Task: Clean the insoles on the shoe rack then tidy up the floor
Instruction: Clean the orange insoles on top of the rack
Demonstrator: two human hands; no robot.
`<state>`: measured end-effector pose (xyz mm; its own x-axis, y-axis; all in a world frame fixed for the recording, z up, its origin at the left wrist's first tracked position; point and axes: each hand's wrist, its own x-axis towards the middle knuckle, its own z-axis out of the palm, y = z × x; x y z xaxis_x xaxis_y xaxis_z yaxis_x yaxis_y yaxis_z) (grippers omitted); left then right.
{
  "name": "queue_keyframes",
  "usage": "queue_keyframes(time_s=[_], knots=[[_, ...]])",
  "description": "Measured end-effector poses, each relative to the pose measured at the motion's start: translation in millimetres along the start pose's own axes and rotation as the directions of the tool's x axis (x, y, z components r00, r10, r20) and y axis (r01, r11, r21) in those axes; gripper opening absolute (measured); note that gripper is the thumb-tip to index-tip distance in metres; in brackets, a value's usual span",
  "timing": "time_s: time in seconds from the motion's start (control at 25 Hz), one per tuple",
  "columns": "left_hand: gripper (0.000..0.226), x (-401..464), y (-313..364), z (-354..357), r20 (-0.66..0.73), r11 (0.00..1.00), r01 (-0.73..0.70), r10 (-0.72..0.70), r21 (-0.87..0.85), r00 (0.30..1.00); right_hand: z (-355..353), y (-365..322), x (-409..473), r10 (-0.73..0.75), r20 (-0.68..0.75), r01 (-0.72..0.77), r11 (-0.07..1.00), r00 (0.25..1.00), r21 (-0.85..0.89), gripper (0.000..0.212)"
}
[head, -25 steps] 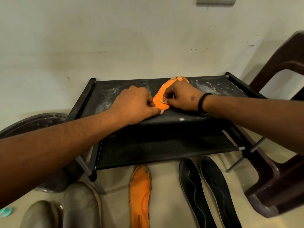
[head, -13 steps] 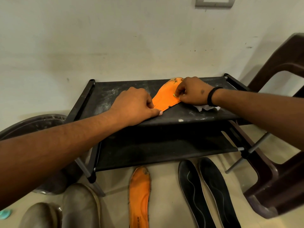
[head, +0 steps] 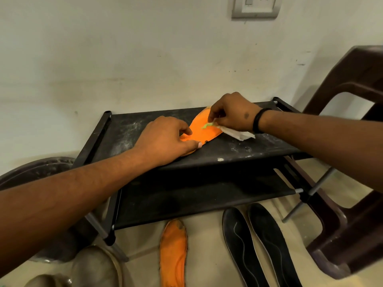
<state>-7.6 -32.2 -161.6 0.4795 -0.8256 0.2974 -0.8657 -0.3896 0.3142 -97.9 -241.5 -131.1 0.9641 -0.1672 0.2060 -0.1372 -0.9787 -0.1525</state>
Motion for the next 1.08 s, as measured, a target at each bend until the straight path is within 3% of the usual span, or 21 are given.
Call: queue_keyframes(time_s=[0.08,0.2,0.36,0.56,0.72,0.92,1.08], knots=[[0.047,2.2,-0.9,2.0,0.05,1.0,0.012,-0.013,0.019,0.999,9.2,-6.3,4.0,-0.067,0.106,0.081,0.987,0.992,-0.141,0.016],[0.047,4.8,-1.7,7.1,0.088,1.0,0.012,-0.012,0.004,0.996,12.6,5.7,8.1,0.018,0.071,0.0,0.969,0.997,-0.245,0.015],[0.047,4.3,-2.7,7.1,0.084,1.0,0.017,-0.016,-0.006,0.996,12.0,9.0,5.1,0.107,0.067,-0.098,0.987,0.992,-0.129,0.019],[0.047,2.9,-3.0,7.4,0.074,1.0,-0.001,0.001,-0.002,0.997,10.0,-0.1,-3.3,0.041,0.193,-0.016,0.992,0.98,-0.128,0.018],[0.048,3.0,-4.2,7.9,0.089,1.0,-0.007,0.007,-0.001,0.996,15.0,5.8,0.0,0.049,0.146,-0.035,0.994,0.988,-0.102,0.016],[0.047,4.9,-2.6,7.9,0.093,1.0,0.011,-0.01,-0.009,0.996,30.6,11.2,5.0,0.229,-0.007,-0.229,0.97,0.973,-0.084,0.026],[0.045,2.9,-5.4,7.9,0.089,0.999,0.003,0.0,-0.033,0.996,40.8,-8.3,0.7,0.121,0.038,-0.123,0.991,0.992,0.044,0.021]])
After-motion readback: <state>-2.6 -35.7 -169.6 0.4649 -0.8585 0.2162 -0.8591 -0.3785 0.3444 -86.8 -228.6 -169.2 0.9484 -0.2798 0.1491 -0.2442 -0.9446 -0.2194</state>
